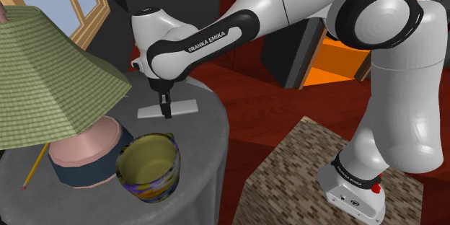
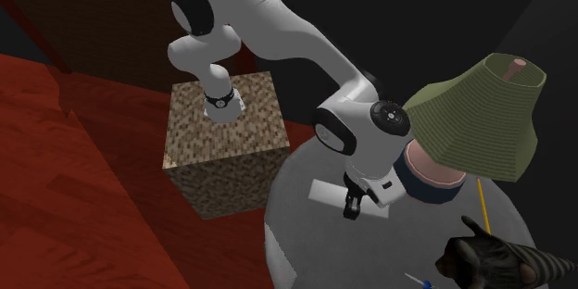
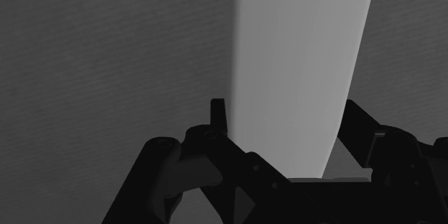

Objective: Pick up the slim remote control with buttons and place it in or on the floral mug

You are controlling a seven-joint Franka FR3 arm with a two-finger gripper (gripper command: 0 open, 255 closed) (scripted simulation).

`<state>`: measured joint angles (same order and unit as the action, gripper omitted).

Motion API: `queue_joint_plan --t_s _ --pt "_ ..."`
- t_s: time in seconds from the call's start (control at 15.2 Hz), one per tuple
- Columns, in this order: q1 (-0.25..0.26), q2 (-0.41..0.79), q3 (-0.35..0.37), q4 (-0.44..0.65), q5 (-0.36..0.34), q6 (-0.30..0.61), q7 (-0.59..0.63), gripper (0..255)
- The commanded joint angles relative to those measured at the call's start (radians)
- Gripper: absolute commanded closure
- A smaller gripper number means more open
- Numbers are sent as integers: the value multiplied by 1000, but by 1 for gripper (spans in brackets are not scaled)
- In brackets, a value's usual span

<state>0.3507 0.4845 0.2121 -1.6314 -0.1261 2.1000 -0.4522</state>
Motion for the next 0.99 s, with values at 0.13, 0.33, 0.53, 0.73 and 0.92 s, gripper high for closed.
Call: queue_joint_plan --t_s 0.13,0.33,0.53,0.73,0.92 --pt "-2 -24 3 19 6 -42 -4 255" --pt "-2 -38 5 39 10 -76 -7 255" --pt "-3 -51 7 61 14 -110 -10 255" --pt "-3 -62 9 86 18 -146 -12 255" --pt "-2 -71 10 113 20 -182 -15 255"
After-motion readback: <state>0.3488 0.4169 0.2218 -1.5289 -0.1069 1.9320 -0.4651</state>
